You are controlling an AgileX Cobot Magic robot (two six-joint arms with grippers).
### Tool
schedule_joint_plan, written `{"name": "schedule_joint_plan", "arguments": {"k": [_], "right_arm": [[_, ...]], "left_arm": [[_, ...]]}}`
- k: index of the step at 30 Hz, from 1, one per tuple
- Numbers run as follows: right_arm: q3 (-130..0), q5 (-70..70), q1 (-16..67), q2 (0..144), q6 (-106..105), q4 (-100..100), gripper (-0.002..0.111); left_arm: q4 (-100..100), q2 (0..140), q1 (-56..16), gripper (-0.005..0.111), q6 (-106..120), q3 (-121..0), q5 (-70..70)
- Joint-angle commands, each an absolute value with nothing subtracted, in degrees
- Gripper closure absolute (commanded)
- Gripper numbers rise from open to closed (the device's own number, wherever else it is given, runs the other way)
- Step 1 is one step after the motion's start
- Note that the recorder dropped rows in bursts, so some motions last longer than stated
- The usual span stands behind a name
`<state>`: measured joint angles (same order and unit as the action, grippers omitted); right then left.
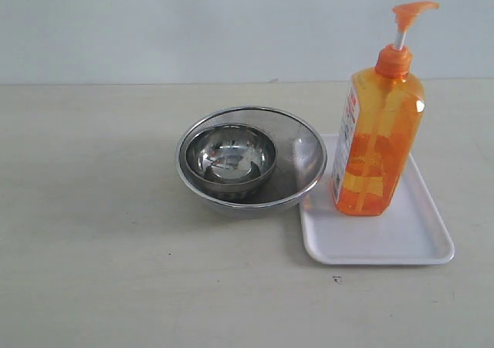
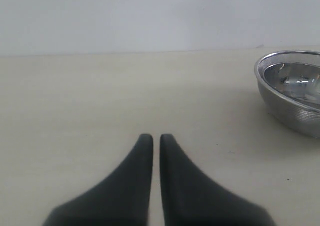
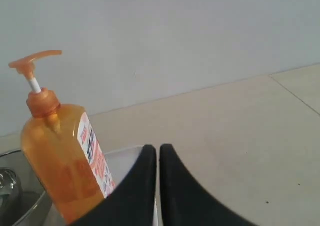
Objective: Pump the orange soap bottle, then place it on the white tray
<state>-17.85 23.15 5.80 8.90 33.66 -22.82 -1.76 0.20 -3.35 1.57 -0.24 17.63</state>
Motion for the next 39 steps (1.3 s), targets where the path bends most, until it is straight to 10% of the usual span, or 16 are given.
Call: {"name": "schedule_joint_plan", "arguments": {"k": [1,39], "right_arm": [[-16.1,22.7,5.8,8.0,31.5,-22.5,0.108],[-15.5,23.3,5.8,7.5,-0.4,-8.0,0.108]], "left_arm": [[-2.3,0.0,-3.1,0.102,0.9,0.0,17.6],[-2.3,0.0,-3.1,0.102,0.9,0.0,17.6]]}}
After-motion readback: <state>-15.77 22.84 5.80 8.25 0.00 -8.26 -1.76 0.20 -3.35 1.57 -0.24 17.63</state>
